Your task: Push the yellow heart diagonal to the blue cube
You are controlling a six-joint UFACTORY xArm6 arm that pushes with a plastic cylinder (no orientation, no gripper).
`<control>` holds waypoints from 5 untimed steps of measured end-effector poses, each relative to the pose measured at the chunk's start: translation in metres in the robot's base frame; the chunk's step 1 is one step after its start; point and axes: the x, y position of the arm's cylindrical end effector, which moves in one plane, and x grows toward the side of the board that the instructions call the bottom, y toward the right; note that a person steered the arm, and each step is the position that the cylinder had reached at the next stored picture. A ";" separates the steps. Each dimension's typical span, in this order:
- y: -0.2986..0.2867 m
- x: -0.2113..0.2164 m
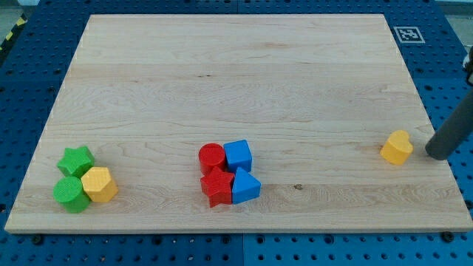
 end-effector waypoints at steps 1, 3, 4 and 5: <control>-0.004 0.000; -0.058 0.000; -0.059 0.000; -0.082 0.000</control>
